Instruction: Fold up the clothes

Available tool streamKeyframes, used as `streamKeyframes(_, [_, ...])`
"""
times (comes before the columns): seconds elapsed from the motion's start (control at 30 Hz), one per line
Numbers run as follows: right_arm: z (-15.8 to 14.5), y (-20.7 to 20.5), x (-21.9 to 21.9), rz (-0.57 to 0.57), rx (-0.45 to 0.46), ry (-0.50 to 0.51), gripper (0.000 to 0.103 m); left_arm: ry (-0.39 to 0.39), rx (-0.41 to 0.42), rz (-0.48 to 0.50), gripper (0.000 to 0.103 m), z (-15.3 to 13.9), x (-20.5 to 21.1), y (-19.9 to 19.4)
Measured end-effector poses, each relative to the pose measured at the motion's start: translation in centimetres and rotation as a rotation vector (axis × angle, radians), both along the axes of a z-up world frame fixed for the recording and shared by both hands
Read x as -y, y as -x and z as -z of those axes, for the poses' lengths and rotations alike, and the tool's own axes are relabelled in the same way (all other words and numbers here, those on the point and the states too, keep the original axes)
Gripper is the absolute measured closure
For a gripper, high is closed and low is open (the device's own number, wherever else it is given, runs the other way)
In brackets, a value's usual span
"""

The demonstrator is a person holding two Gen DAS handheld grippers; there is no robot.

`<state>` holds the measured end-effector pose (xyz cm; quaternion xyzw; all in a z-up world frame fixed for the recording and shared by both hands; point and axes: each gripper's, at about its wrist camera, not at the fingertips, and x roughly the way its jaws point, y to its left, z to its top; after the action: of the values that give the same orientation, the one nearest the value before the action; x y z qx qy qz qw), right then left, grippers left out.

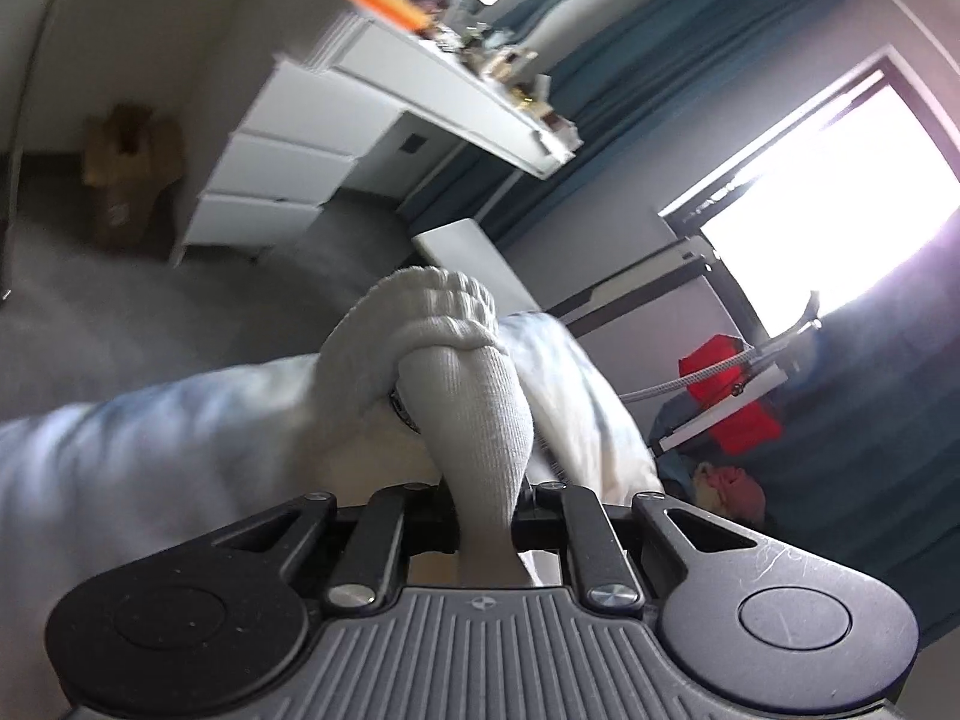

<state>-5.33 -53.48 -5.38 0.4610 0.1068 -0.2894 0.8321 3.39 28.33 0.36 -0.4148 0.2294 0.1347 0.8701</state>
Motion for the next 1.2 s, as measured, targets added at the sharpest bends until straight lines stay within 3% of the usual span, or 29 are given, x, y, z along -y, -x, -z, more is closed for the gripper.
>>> streamKeyframes(0.2, [-0.7,-13.4,0.7,0.040,-0.106,0.130,0.097,-0.042,-0.008,-0.034,0.088,0.3,1.7,-11.9])
streamKeyframes(0.37, [3.6,-24.3,1.8,0.083,-0.204,0.192,0.097,0.063,0.011,-0.073,0.088,3.3,2.3,-21.2])
streamKeyframes(0.57, [9.8,-31.0,2.3,0.043,-0.294,0.223,0.097,-0.101,-0.052,-0.066,0.087,5.8,4.9,-27.1])
streamKeyframes(0.7, [10.6,-31.5,2.5,0.024,-0.307,0.227,0.094,-0.109,-0.101,-0.032,0.080,6.7,4.6,-27.4])
streamKeyframes(0.77, [10.3,-31.3,2.5,-0.006,-0.302,0.230,0.090,-0.121,-0.089,-0.009,0.071,6.3,4.4,-26.6])
streamKeyframes(0.83, [10.2,-31.1,2.6,-0.040,-0.285,0.220,0.086,-0.131,-0.061,0.005,0.044,5.9,4.3,-24.5])
streamKeyframes(0.93, [9.9,-29.6,2.7,-0.092,-0.203,0.174,0.069,-0.145,-0.016,0.024,0.031,5.3,4.3,-21.2])
streamKeyframes(1.0, [9.6,-28.2,2.2,-0.142,-0.136,0.137,0.051,-0.121,0.018,0.038,0.026,5.4,4.2,-18.3])
streamKeyframes(1.07, [8.9,-26.3,1.2,-0.177,-0.083,0.122,0.041,-0.102,0.037,0.050,0.023,5.9,4.2,-15.4])
streamKeyframes(1.2, [7.2,-20.5,-0.9,-0.199,0.028,0.093,0.040,-0.053,-0.013,0.031,0.022,6.6,3.6,-10.0])
